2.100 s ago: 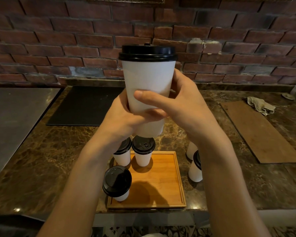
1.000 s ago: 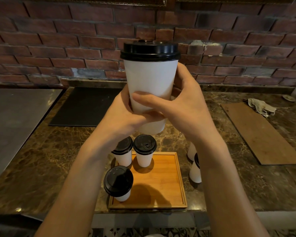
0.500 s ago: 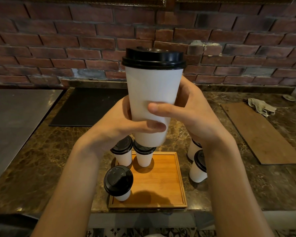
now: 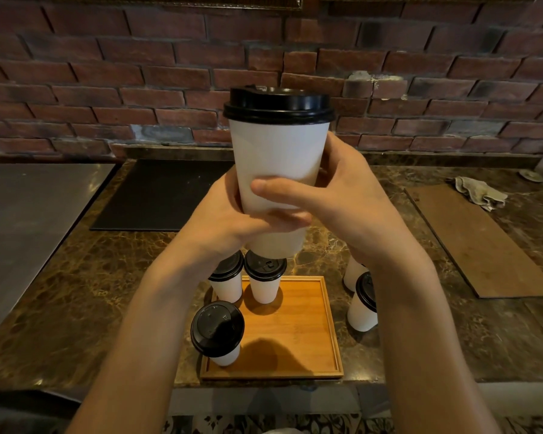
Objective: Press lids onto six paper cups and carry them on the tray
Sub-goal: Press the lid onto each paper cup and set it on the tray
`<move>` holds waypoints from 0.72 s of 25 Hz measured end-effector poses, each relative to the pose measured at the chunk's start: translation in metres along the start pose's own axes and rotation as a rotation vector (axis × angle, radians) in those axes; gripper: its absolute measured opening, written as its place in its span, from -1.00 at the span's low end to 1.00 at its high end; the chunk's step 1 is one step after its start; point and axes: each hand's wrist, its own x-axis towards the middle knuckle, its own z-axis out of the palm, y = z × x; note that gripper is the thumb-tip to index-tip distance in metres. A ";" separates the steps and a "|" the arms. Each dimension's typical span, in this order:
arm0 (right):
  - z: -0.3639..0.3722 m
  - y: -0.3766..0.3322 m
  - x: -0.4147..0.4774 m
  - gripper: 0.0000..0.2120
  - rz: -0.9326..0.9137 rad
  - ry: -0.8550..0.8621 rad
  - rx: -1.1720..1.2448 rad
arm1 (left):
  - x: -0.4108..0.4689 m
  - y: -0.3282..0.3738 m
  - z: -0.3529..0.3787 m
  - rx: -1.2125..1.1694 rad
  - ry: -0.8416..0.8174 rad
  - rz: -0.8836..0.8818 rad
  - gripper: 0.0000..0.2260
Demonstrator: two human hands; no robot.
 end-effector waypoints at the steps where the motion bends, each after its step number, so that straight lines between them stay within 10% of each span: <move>1: 0.001 -0.002 0.000 -0.34 0.005 0.020 -0.012 | 0.000 0.000 0.001 0.014 0.030 0.007 -0.33; 18: 0.026 -0.005 -0.003 -0.15 -0.022 0.324 -0.260 | 0.007 0.001 0.017 0.264 0.315 0.011 -0.56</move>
